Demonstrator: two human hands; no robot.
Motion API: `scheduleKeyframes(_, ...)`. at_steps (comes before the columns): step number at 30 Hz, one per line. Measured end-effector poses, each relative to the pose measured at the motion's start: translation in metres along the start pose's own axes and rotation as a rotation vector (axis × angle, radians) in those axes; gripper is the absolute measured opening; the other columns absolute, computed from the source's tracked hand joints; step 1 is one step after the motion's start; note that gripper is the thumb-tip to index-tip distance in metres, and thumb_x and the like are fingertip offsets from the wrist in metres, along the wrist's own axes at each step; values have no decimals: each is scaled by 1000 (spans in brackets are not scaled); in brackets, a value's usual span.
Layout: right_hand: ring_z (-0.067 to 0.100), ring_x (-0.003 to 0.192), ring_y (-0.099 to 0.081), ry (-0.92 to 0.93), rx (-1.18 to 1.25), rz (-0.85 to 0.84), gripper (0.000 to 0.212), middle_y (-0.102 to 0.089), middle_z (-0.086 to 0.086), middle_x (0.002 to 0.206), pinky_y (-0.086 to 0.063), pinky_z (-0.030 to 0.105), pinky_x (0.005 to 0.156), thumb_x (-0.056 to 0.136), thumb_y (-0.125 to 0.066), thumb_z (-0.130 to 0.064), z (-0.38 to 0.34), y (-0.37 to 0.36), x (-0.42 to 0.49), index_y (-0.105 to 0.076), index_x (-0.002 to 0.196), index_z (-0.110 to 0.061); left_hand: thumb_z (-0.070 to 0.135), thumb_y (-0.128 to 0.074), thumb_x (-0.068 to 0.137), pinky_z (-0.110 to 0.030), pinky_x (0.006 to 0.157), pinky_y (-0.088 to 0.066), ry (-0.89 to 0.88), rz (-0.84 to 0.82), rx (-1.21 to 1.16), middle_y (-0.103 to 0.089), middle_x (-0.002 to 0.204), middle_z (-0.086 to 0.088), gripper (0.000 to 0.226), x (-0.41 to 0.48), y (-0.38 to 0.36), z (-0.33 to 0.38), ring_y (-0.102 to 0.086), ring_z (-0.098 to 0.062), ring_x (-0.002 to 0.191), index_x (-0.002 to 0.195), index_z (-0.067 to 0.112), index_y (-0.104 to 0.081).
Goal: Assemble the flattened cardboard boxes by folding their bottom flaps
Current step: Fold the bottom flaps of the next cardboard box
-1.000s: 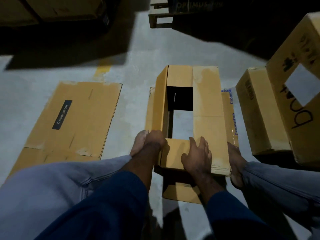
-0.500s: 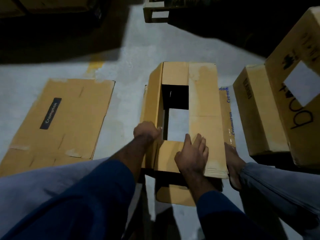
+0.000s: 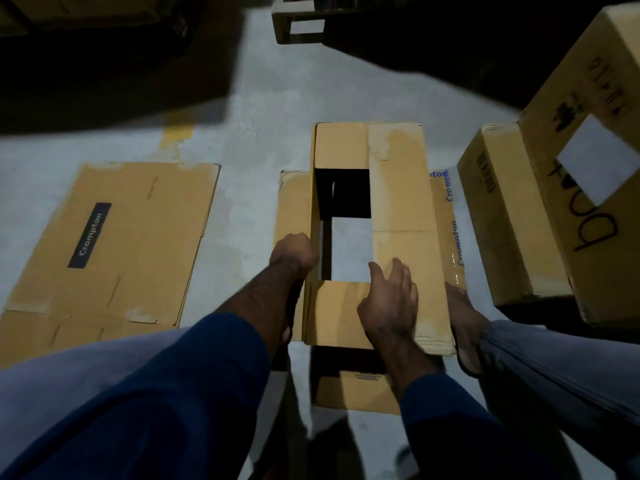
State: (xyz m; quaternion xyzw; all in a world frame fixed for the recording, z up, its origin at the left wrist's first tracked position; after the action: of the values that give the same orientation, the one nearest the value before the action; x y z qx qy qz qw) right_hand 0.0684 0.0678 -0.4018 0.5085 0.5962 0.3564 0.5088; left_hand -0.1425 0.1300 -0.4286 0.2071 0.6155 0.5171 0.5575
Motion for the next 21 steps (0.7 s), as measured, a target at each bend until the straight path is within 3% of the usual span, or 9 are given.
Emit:
scheduleKeyframes(5,31,132,-44,-21,70,87,69,-44,9,146,-44,44,105,79,-72,-9,-7,31,-1,-52,142,-27,46,-54,101,-37,74,-50,75,95,39,-67,116,-13,42,-20,13,4,-66,-34,104,117,10,-67)
scheduleKeyframes(8,30,118,-55,-53,151,132,61,-52,6,136,-52,44,93,85,-70,-9,-1,67,-2,-54,141,-26,60,-52,98,-37,77,-55,63,163,-35,-67,110,-12,53,-35,28,23,-66,-34,98,111,11,-68)
scheduleKeyframes(13,33,104,-65,-233,245,243,37,-64,6,119,-56,46,82,91,-64,-7,48,127,8,-60,126,-21,59,-53,97,-38,78,-54,-9,111,-127,-66,114,-12,52,-63,29,56,-65,-35,102,113,12,-66)
scheduleKeyframes(15,32,103,-66,-329,198,294,31,-67,9,117,-57,49,85,92,-66,-10,77,139,16,-59,122,-16,58,-53,96,-38,79,-54,-27,76,-100,-65,117,-11,50,-73,20,61,-65,-33,103,114,14,-67)
scheduleKeyframes(17,33,114,-61,-411,168,259,41,-63,12,129,-50,51,96,92,-65,-12,110,135,20,-55,131,-16,56,-53,98,-38,80,-53,-74,28,-57,-64,115,-10,45,-85,8,68,-63,-31,103,111,15,-66)
scheduleKeyframes(19,37,135,-45,-469,92,163,55,-47,16,149,-36,54,111,90,-63,-21,135,114,20,-47,142,-19,52,-53,99,-38,81,-53,-107,-10,-32,-63,111,-8,40,-94,-6,69,-62,-29,101,109,16,-65)
scheduleKeyframes(21,41,152,-17,-482,60,45,69,-16,21,166,-16,55,123,91,-58,-31,148,86,16,-32,153,-21,50,-54,99,-40,83,-55,-119,-31,-7,-64,110,-8,37,-98,-16,65,-62,-29,101,109,15,-65)
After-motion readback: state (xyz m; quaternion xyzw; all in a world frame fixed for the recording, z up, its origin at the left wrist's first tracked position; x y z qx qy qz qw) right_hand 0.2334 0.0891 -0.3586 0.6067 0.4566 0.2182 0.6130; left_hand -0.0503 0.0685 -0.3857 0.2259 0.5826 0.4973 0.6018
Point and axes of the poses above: each hand's wrist, its own x-axis towards the middle knuckle, its own y-axis out of the back of the hand, z = x × y, the point moved 7 cm from there along x, towards the middle knuckle
